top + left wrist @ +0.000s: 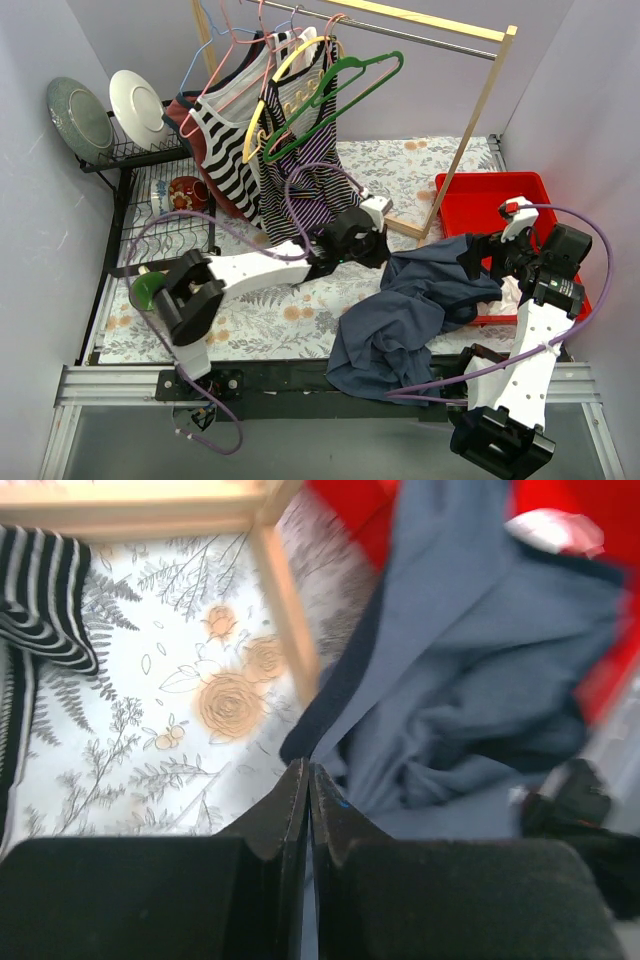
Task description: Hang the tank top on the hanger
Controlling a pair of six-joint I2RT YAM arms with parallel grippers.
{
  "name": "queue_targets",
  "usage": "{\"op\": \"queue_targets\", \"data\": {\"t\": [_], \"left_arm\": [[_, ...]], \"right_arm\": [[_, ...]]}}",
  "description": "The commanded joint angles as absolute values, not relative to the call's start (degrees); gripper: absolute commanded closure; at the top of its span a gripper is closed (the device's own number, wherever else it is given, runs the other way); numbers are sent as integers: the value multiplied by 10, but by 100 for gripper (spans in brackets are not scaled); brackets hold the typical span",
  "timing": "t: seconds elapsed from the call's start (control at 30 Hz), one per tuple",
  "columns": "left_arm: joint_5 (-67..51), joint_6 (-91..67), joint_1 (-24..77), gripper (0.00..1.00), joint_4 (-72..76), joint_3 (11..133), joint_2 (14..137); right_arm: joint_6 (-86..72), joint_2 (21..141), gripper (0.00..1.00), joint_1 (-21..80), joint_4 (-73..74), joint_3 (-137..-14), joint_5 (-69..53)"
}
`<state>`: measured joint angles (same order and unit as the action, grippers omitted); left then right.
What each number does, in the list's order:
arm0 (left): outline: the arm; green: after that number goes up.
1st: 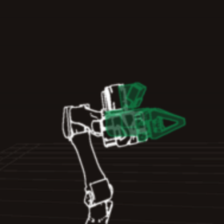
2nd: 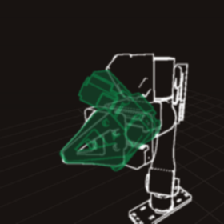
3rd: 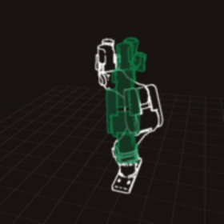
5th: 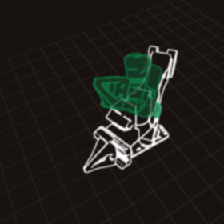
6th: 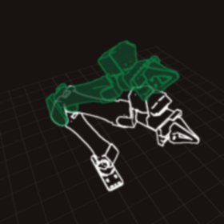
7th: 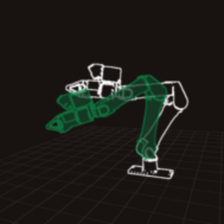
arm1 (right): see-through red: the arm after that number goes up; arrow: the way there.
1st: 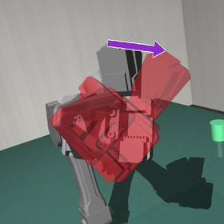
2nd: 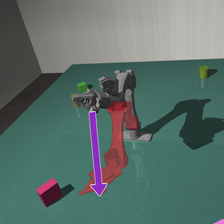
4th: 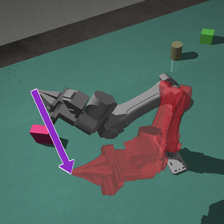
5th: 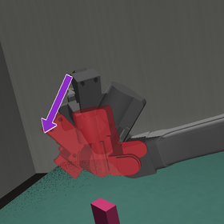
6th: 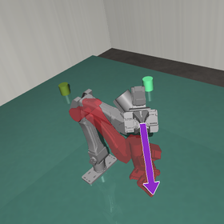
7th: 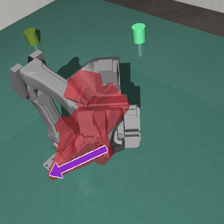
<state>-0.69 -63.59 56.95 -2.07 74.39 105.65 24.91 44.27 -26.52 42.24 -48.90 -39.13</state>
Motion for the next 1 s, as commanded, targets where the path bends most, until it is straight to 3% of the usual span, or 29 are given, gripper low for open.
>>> {"op": "queue_targets", "data": {"t": [0.0,0.43,0.53,0.7,0.97], "left_arm": [[11,-645,570,100,-3,672,905],[48,-736,557,100,-115,391,563],[6,-768,555,100,-127,342,519],[-161,-828,554,100,-112,273,487],[-295,-907,554,100,-128,204,405]], "right_arm": [[272,438,4,-267,424,-483,-406],[496,518,6,-237,566,-518,-508],[525,536,7,-184,571,-511,-495],[585,532,8,-91,533,-472,-458],[667,526,8,-4,424,-430,-449]]}}
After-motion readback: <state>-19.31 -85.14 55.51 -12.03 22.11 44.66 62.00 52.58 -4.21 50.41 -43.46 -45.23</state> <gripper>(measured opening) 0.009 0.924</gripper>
